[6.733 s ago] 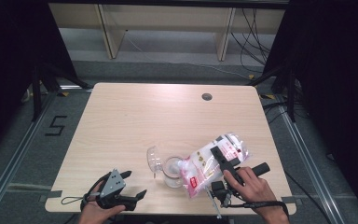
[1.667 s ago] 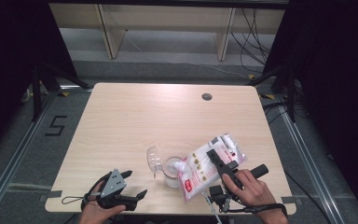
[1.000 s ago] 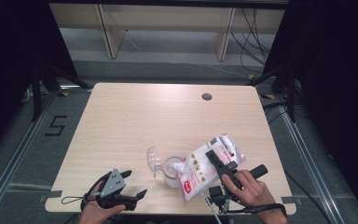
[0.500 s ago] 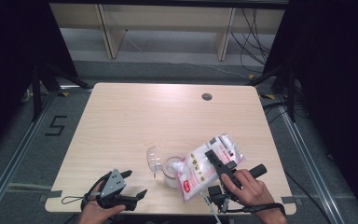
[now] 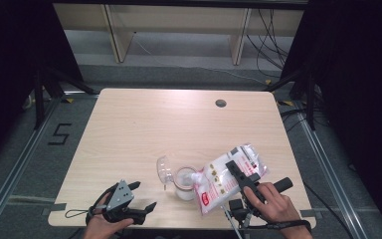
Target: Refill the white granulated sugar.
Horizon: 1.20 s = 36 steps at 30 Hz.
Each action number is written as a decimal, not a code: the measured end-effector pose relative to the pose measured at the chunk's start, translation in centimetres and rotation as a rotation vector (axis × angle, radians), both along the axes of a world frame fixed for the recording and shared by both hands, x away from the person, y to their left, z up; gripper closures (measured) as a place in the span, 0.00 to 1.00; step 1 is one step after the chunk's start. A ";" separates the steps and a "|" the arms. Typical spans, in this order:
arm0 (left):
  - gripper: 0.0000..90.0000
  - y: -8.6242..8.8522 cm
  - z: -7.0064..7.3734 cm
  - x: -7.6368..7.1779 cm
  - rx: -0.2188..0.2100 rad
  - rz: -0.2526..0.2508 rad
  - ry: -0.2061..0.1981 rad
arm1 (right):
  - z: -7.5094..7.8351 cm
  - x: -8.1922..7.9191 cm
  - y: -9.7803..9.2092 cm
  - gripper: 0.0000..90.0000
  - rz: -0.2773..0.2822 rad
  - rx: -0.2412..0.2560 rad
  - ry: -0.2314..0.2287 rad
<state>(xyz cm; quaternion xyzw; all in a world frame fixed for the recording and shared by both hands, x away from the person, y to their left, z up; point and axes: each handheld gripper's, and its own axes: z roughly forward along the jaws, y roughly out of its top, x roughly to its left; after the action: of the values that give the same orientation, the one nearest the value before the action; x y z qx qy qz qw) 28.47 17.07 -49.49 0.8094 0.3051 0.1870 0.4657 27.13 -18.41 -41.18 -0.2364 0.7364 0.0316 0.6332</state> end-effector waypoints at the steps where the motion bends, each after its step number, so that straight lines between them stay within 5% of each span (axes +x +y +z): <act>1: 0.17 0.0 0.0 0.0 0.000 -0.001 0.000 | -0.2 -0.2 -0.1 0.73 -0.021 0.019 0.025; 2: 0.17 0.0 0.0 0.0 0.001 -0.002 0.001 | 0.1 -0.2 0.1 0.73 0.009 -0.003 -0.002; 7: 0.17 -0.1 0.0 0.0 0.006 -0.004 0.002 | 0.2 0.0 0.7 0.73 0.023 -0.001 0.012; 10: 0.17 -0.1 0.0 0.0 0.006 -0.003 0.003 | -0.1 0.2 0.9 0.73 0.001 0.036 0.026; 19: 0.17 0.0 0.0 0.0 0.003 -0.003 0.000 | 0.4 0.3 0.0 0.73 0.007 -0.003 -0.002; 29: 0.17 -0.1 0.0 0.0 0.007 -0.005 0.001 | 0.0 0.0 0.8 0.74 0.017 0.055 0.023; 30: 0.17 0.0 0.0 0.0 0.007 -0.004 0.001 | 0.3 0.1 0.9 0.74 0.038 0.012 0.006; 36: 0.17 -0.1 0.0 0.0 0.006 -0.004 0.001 | 0.3 0.2 0.4 0.74 0.016 0.012 -0.002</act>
<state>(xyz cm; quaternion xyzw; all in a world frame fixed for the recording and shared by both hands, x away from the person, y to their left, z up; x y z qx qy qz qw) 28.45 17.02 -49.48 0.8115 0.3031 0.1865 0.4635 27.36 -17.99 -40.85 -0.2386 0.7337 0.0406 0.6349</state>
